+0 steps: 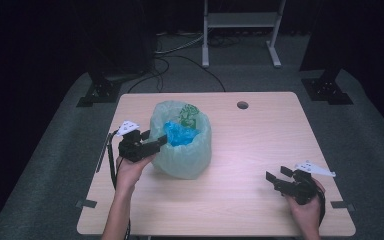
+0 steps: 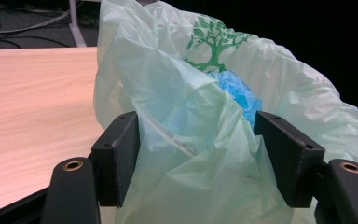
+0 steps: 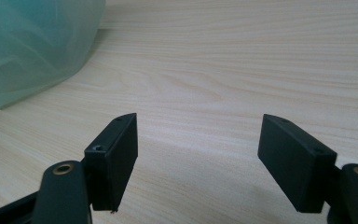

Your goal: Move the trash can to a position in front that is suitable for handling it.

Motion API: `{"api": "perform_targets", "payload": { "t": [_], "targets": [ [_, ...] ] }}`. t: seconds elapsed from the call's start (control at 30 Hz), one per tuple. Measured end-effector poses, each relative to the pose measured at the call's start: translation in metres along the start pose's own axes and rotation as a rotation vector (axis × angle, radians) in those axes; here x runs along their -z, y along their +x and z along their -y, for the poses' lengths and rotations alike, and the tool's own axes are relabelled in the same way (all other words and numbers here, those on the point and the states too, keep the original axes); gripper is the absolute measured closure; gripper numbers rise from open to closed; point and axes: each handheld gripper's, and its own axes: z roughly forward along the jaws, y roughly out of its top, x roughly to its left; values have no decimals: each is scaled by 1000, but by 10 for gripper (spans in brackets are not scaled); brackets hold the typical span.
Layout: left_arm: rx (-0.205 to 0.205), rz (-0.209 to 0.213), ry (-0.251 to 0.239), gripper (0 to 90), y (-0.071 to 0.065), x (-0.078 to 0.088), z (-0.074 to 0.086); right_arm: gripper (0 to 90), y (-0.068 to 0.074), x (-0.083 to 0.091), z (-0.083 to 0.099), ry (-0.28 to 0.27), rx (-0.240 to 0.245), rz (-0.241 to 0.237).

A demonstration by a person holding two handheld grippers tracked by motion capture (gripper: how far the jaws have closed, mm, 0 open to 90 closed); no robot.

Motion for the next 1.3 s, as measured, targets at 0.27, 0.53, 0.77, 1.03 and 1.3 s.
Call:
{"api": "perform_targets", "payload": {
  "t": [0.27, 0.53, 0.77, 1.03, 1.3],
  "targets": [
    [-1, 5, 6, 324, -3, 4, 1, 279, 0, 0, 0, 1, 1, 0],
    [-4, -15, -7, 323, -2, 2, 0, 279, 0, -1, 1, 2, 2, 4],
    [-23, -58, -65, 410, -1, 1, -2, 280, 1, -4, 2, 12, 3, 8],
    [-56, -111, -100, 657, 2, 4, -1, 280, 3, -5, 2, 11, 11, 9],
    [-99, -141, -139, 782, 0, 9, -2, 282, 2, -4, 1, 1, 11, 15]
  ]
}}
